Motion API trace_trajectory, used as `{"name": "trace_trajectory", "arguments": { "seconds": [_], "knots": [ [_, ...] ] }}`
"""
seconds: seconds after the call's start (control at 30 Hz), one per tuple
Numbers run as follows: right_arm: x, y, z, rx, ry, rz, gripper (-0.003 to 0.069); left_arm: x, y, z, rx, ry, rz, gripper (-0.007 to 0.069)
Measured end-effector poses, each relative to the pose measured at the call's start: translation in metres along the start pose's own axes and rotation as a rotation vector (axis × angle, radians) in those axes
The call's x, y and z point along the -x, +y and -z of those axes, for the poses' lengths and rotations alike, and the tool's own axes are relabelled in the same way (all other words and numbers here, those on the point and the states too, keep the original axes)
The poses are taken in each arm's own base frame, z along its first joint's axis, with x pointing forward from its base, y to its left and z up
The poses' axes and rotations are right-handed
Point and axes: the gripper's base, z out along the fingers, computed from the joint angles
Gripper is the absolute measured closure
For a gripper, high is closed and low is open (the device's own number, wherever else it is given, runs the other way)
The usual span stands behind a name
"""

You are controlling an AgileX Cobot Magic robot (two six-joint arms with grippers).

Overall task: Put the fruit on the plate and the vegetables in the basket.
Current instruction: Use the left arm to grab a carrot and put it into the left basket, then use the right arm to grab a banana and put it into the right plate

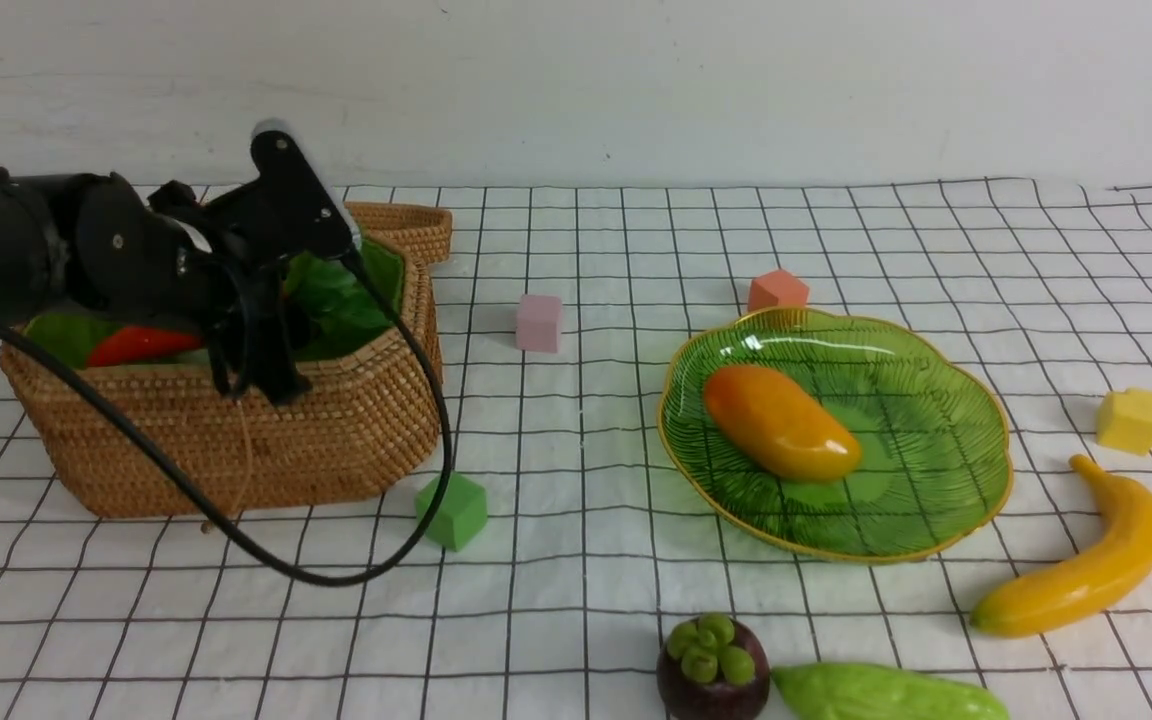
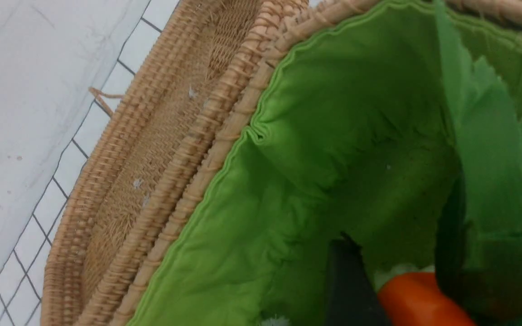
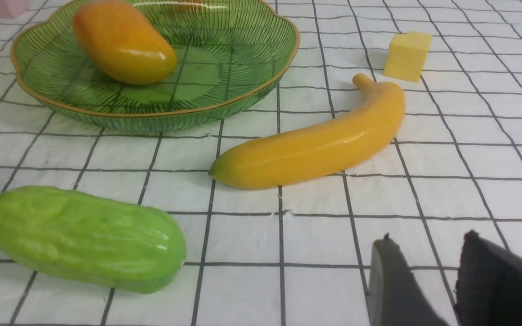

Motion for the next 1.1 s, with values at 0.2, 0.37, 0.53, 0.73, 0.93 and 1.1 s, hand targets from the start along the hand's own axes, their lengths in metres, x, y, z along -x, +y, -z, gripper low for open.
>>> {"name": "trace_trajectory", "arguments": {
  "seconds": [0.2, 0.37, 0.53, 0.73, 0.93, 1.1],
  "knots": [
    [0.000, 0.000, 0.000, 0.000, 0.000, -0.001, 0.0416, 0.006, 0.005, 0.029, -0.022, 0.009, 0.089, 0.0018],
    [0.000, 0.000, 0.000, 0.000, 0.000, -0.001, 0.0416, 0.021, 0.018, 0.089, 0.018, -0.047, 0.204, -0.0036],
    [0.000, 0.000, 0.000, 0.000, 0.000, -0.001, 0.0416, 0.024, 0.010, 0.198, -0.047, -0.054, 0.562, 0.0075],
    [0.000, 0.000, 0.000, 0.000, 0.000, -0.001, 0.0414, 0.001, -0.025, 0.282, -0.160, 0.102, 0.893, 0.0341],
    [0.000, 0.000, 0.000, 0.000, 0.000, -0.001, 0.0414, -0.028, -0.068, 0.315, -0.201, 0.067, 1.046, 0.0627],
    [0.000, 0.000, 0.000, 0.000, 0.000, -0.001, 0.0414, -0.057, -0.103, 0.315, -0.150, -0.107, 1.099, 0.0638]
  ]
}}
